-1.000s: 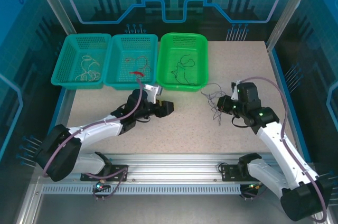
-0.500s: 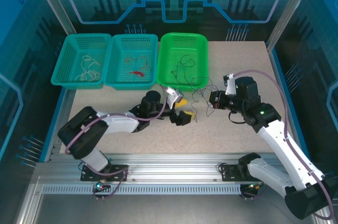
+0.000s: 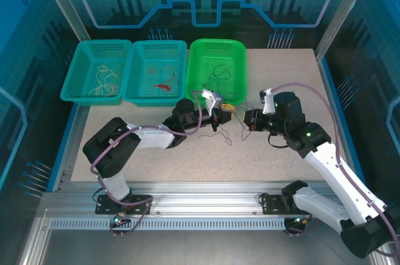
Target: Untangle the cables
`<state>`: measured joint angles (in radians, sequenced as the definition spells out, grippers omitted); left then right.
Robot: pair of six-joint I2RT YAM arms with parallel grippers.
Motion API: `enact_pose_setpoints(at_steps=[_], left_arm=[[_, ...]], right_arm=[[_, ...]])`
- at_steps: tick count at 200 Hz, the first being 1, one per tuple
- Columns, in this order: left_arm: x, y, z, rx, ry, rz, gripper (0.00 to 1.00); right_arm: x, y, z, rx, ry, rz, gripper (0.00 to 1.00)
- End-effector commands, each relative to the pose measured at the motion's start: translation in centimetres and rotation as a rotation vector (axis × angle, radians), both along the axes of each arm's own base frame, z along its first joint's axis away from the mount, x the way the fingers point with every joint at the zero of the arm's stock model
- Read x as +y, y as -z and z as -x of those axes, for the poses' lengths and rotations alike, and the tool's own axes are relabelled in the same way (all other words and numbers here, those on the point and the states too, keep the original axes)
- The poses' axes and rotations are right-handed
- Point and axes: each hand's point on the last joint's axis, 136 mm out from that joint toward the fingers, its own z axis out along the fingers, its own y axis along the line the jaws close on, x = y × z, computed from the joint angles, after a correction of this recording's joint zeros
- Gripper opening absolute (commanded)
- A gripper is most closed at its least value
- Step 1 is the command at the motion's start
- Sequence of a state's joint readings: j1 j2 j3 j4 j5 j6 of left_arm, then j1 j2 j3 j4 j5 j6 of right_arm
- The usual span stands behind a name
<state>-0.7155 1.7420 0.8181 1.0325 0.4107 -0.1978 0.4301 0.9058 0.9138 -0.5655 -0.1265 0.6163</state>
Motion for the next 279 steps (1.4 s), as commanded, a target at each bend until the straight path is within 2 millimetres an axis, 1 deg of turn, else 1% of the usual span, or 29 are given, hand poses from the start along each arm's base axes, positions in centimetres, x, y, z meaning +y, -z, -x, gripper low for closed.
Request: enact_pose_setpoints(at_steps=[1, 11, 24, 29, 31, 34, 41, 48, 60, 76, 97, 109, 120, 131, 147, 159, 176, 189, 202, 217, 236, 252, 255, 256, 257, 258, 263, 267, 279], left_arm=[[1.8, -1.9, 0.6, -0.017, -0.057, 0.045, 0.00], [3.1, -2.3, 0.8, 0.002, -0.095, 0.061, 0.00], [4.9, -3.3, 1.3, 0.031, -0.139, 0.094, 0.00], [5.6, -3.6, 1.5, 0.039, -0.153, 0.102, 0.00], [5.8, -3.6, 1.6, 0.040, -0.159, 0.103, 0.00], [6.2, -3.8, 1.8, 0.043, -0.166, 0.105, 0.00], [7.0, -4.0, 2.0, 0.048, -0.192, 0.107, 0.00], [7.9, -4.0, 2.1, 0.063, -0.219, 0.104, 0.00], [8.9, -4.0, 2.5, 0.081, -0.250, 0.092, 0.00], [10.0, -4.3, 3.1, 0.089, -0.280, 0.088, 0.00], [11.4, -5.1, 3.5, 0.080, -0.321, 0.098, 0.00], [12.2, -5.9, 3.6, 0.071, -0.344, 0.105, 0.00], [13.0, -6.8, 3.5, 0.068, -0.364, 0.114, 0.00], [13.4, -7.5, 3.5, 0.068, -0.364, 0.103, 0.00], [13.0, -7.9, 3.7, 0.056, -0.339, 0.069, 0.00], [12.8, -8.2, 4.0, 0.049, -0.319, 0.067, 0.00], [12.7, -8.7, 4.0, 0.050, -0.314, 0.079, 0.00], [12.8, -9.6, 3.9, 0.043, -0.318, 0.086, 0.00], [12.8, -10.7, 3.8, 0.038, -0.321, 0.086, 0.00], [12.6, -13.0, 3.4, 0.014, -0.323, 0.091, 0.00], [12.4, -15.8, 2.0, -0.023, -0.361, 0.082, 0.00], [11.9, -17.7, 0.1, -0.059, -0.399, 0.068, 0.00], [11.8, -17.8, -0.4, -0.065, -0.405, 0.060, 0.00], [11.7, -17.6, -0.6, -0.066, -0.406, 0.052, 0.00], [11.7, -18.0, -0.7, -0.070, -0.408, 0.057, 0.00], [11.6, -17.8, -0.8, -0.070, -0.408, 0.051, 0.00], [11.3, -18.0, -1.6, -0.085, -0.414, 0.041, 0.00], [11.1, -18.5, -2.2, -0.102, -0.422, 0.040, 0.00], [10.5, -18.6, -4.8, -0.115, -0.449, 0.029, 0.00]], right_arm=[[-4.8, 0.4, -0.3, 0.015, 0.224, 0.102, 0.00], [-7.2, 1.4, -0.1, 0.045, 0.324, 0.136, 0.00], [-11.1, 3.0, 0.4, 0.102, 0.487, 0.186, 0.01], [-12.5, 3.2, 0.5, 0.112, 0.546, 0.199, 0.01], [-13.1, 4.2, 0.8, 0.136, 0.565, 0.213, 0.02], [-14.0, 4.9, 1.1, 0.158, 0.602, 0.224, 0.03], [-15.8, 6.0, 1.6, 0.198, 0.678, 0.241, 0.03], [-17.1, 6.9, 2.0, 0.227, 0.721, 0.250, 0.03], [-18.7, 8.4, 2.5, 0.286, 0.770, 0.254, 0.03], [-20.1, 10.2, 2.9, 0.360, 0.813, 0.253, 0.02], [-21.5, 12.4, 3.4, 0.432, 0.879, 0.220, 0.11], [-22.0, 13.5, 3.4, 0.454, 0.909, 0.181, 0.12], [-22.1, 14.2, 2.9, 0.453, 0.908, 0.148, 0.12], [-21.7, 14.7, 2.5, 0.457, 0.881, 0.128, 0.13], [-20.6, 15.3, 2.0, 0.461, 0.826, 0.081, 0.16], [-19.9, 15.8, 2.1, 0.470, 0.805, 0.067, 0.15], [-20.0, 16.3, 2.8, 0.489, 0.819, 0.084, 0.16], [-20.1, 16.2, 3.3, 0.488, 0.830, 0.095, 0.14], [-19.7, 15.8, 3.1, 0.461, 0.811, 0.072, 0.14], [-18.9, 15.2, 2.8, 0.426, 0.781, 0.033, 0.13], [-17.9, 14.6, 2.5, 0.400, 0.748, -0.016, 0.06], [-17.0, 14.3, 2.4, 0.385, 0.721, -0.042, 0.01], [-16.8, 14.2, 2.4, 0.380, 0.716, -0.045, 0.00], [-16.8, 14.2, 2.4, 0.378, 0.715, -0.047, 0.00], [-16.7, 14.2, 2.4, 0.378, 0.710, -0.048, 0.00], [-16.6, 14.2, 2.4, 0.378, 0.707, -0.049, 0.00], [-16.3, 14.0, 2.4, 0.367, 0.692, -0.054, 0.00], [-16.1, 13.8, 2.4, 0.358, 0.683, -0.059, 0.00], [-15.4, 13.4, 2.5, 0.333, 0.665, -0.072, 0.00]])
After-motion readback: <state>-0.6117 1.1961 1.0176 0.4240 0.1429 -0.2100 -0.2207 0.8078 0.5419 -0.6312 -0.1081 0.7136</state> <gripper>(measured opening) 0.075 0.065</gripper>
